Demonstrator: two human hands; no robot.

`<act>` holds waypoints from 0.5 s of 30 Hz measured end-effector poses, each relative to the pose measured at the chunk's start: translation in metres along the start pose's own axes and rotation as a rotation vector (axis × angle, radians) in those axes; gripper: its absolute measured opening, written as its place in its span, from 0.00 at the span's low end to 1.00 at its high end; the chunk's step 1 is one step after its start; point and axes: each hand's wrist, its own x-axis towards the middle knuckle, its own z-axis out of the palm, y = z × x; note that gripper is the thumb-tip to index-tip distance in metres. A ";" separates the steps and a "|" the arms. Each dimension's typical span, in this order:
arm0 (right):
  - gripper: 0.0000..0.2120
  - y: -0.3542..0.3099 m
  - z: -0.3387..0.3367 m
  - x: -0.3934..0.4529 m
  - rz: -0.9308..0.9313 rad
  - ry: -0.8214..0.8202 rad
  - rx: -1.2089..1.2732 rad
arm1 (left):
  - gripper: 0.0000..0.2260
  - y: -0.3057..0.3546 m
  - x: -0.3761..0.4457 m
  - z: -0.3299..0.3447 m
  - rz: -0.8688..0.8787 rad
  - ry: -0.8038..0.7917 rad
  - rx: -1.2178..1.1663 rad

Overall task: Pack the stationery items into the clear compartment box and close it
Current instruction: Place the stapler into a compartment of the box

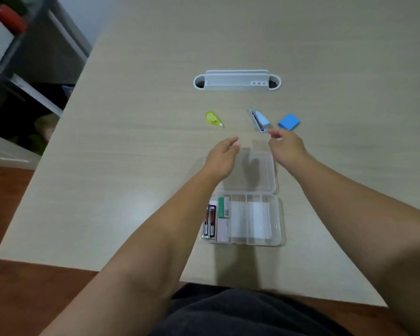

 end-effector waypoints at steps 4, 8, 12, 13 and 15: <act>0.16 -0.009 -0.002 0.028 0.028 0.001 0.007 | 0.18 0.015 0.033 0.011 -0.090 -0.011 -0.143; 0.17 -0.015 0.003 0.054 0.064 -0.014 0.003 | 0.20 0.025 0.064 0.017 -0.135 -0.023 -0.172; 0.22 -0.015 0.010 0.075 0.112 -0.033 -0.041 | 0.20 0.030 0.090 0.021 -0.176 -0.046 -0.183; 0.19 -0.016 0.011 0.081 0.111 -0.011 -0.076 | 0.20 0.031 0.099 0.022 -0.182 -0.039 -0.178; 0.13 -0.019 0.012 0.084 0.088 0.012 -0.139 | 0.19 0.030 0.104 0.022 -0.186 -0.024 -0.188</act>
